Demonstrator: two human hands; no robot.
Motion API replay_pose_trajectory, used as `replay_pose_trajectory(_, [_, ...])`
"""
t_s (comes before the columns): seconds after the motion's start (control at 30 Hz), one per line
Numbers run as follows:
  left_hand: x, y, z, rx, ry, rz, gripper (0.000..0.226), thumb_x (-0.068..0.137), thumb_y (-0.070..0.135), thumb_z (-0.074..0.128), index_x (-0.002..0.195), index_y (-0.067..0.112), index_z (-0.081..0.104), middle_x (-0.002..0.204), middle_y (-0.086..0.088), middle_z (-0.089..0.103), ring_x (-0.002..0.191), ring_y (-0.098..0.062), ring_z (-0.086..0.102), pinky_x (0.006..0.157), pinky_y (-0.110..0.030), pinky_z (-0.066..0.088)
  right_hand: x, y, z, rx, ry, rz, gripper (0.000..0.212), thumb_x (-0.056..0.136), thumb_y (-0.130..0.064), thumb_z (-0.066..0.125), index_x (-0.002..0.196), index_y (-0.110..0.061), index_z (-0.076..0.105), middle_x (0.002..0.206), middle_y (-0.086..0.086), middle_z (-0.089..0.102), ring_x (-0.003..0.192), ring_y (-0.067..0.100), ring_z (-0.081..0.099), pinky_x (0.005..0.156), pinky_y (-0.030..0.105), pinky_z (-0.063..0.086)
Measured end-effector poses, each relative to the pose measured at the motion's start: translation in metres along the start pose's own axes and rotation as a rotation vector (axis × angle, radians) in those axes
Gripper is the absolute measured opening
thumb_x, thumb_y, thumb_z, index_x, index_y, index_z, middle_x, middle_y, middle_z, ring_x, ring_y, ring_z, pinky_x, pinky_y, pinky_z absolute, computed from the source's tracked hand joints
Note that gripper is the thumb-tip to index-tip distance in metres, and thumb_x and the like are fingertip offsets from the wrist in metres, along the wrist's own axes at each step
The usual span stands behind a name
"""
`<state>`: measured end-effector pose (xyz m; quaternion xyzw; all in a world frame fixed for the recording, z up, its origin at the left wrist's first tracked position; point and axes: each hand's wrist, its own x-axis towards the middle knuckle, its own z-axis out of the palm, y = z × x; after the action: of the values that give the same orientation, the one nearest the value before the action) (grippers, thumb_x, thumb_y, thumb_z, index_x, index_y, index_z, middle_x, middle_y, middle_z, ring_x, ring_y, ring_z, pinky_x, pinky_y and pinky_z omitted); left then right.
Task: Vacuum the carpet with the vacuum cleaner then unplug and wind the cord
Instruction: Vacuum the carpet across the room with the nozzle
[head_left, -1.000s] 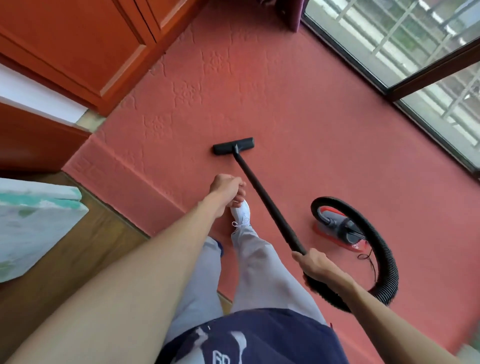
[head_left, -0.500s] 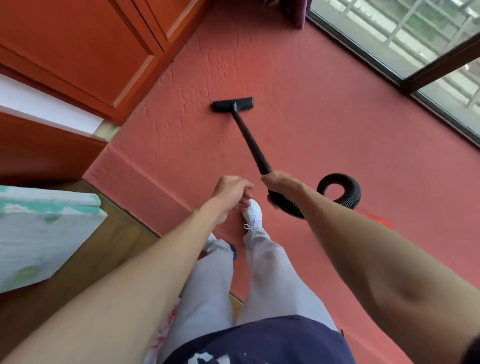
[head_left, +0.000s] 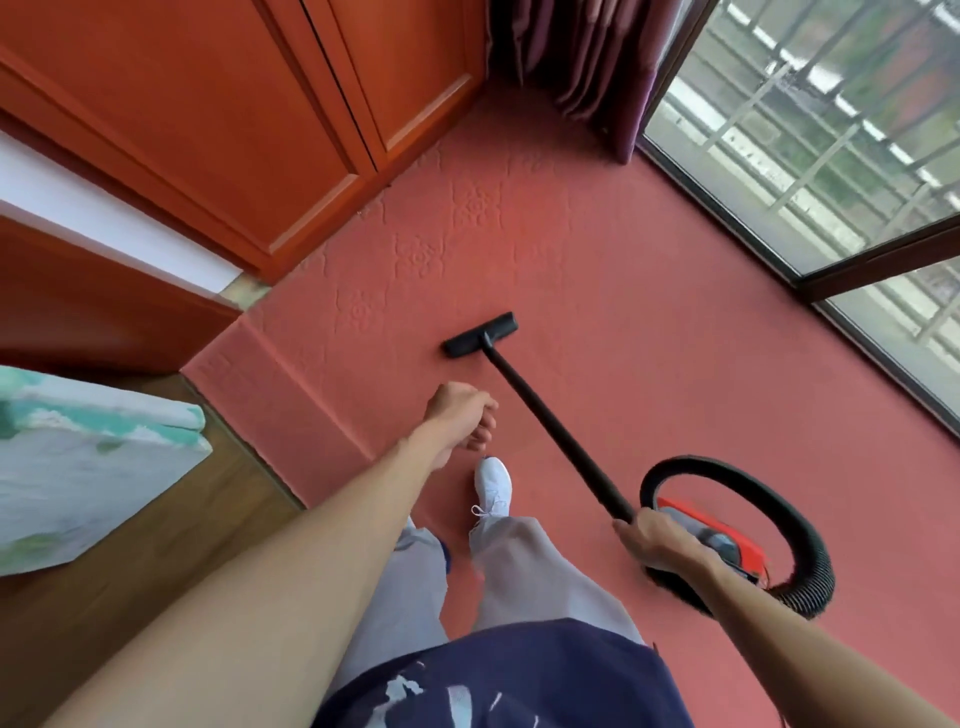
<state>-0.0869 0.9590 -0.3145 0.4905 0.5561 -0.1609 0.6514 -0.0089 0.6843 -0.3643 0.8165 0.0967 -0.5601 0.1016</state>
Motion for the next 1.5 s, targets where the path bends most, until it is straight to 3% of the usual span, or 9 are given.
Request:
replay_pose_trajectory(0.1, [0.003,0.03,0.005,0.0,-0.003,0.062,0.009,0.086,0.008,0.052,0.086,0.006,0.061,0.062,-0.008,0.054,0.046,-0.018,0.047,0.046,-0.024,0.044,0.02,-0.035,-0.039,0.081,0.005,-0.019,0.038,0.094,-0.037,0.042,0.1,-0.005,0.062,0.061,0.002,0.057,0.046,0.017,0.053,0.042,0.022,0.038])
replay_pose_trajectory(0.17, [0.009,0.044,0.006,-0.017,0.005,0.092,0.009,0.086,0.008,0.052,0.085,0.006,0.061,0.063,-0.009,0.055,0.046,-0.019,0.047,0.046,-0.025,0.045,0.041,-0.072,-0.061,0.271,-0.015,-0.03,0.033,0.092,-0.034,0.047,0.092,-0.004,0.059,0.058,0.007,0.06,0.042,0.022,0.055,0.042,0.022,0.042])
replay_pose_trajectory(0.4, [0.041,0.07,-0.02,-0.1,0.042,0.073,0.009,0.085,0.006,0.053,0.087,0.003,0.061,0.063,-0.011,0.055,0.048,-0.021,0.047,0.044,-0.023,0.043,0.075,-0.193,-0.124,0.652,-0.081,-0.125,0.016,0.095,-0.02,0.04,0.093,-0.004,0.043,0.061,0.014,0.045,0.021,0.016,0.043,0.034,0.015,0.037])
replay_pose_trajectory(0.6, [0.096,0.109,-0.054,-0.16,0.067,-0.019,0.015,0.085,0.004,0.054,0.071,0.006,0.06,0.06,-0.011,0.05,0.046,-0.02,0.042,0.049,-0.026,0.036,0.118,-0.255,-0.179,0.69,-0.109,-0.053,0.018,0.093,-0.021,0.041,0.088,-0.003,0.045,0.061,0.013,0.049,0.033,0.02,0.048,0.04,0.023,0.042])
replay_pose_trajectory(0.73, [0.14,0.158,-0.068,-0.171,0.094,-0.029,0.009,0.085,0.005,0.053,0.08,0.003,0.06,0.059,-0.009,0.053,0.046,-0.02,0.044,0.047,-0.026,0.04,0.155,-0.28,-0.216,0.751,-0.146,-0.014,0.025,0.091,-0.029,0.046,0.09,-0.005,0.046,0.064,0.014,0.051,0.034,0.02,0.05,0.041,0.026,0.044])
replay_pose_trajectory(0.93, [0.174,0.223,-0.054,-0.164,0.053,-0.008,0.012,0.088,0.004,0.051,0.084,0.002,0.061,0.06,-0.01,0.054,0.043,-0.019,0.047,0.048,-0.025,0.04,0.175,-0.264,-0.272,0.92,-0.175,0.036,0.036,0.097,-0.035,0.054,0.077,-0.005,0.051,0.058,0.011,0.049,0.043,0.022,0.05,0.043,0.023,0.043])
replay_pose_trajectory(1.17, [0.189,0.262,0.005,-0.079,-0.03,-0.041,0.013,0.088,0.005,0.05,0.083,0.003,0.062,0.057,-0.007,0.057,0.043,-0.018,0.05,0.047,-0.024,0.043,0.148,-0.165,-0.311,0.988,-0.24,-0.024,0.032,0.089,-0.029,0.069,0.079,-0.001,0.059,0.056,0.013,0.051,0.039,0.02,0.048,0.041,0.022,0.04])
replay_pose_trajectory(1.37, [0.19,0.287,0.06,-0.06,-0.109,-0.075,0.013,0.088,0.004,0.05,0.083,0.002,0.062,0.061,-0.011,0.055,0.046,-0.021,0.049,0.046,-0.026,0.044,0.141,-0.103,-0.315,0.91,-0.086,0.09,0.029,0.087,-0.021,0.07,0.072,0.0,0.058,0.052,0.013,0.053,0.04,0.022,0.049,0.042,0.028,0.042])
replay_pose_trajectory(1.5, [0.198,0.299,0.082,-0.04,-0.127,-0.083,0.013,0.085,0.007,0.052,0.079,0.003,0.062,0.062,-0.012,0.055,0.046,-0.022,0.047,0.046,-0.027,0.042,0.159,-0.116,-0.333,0.933,-0.066,0.085,0.024,0.091,-0.018,0.065,0.081,0.003,0.056,0.051,0.01,0.048,0.036,0.02,0.045,0.038,0.025,0.039])
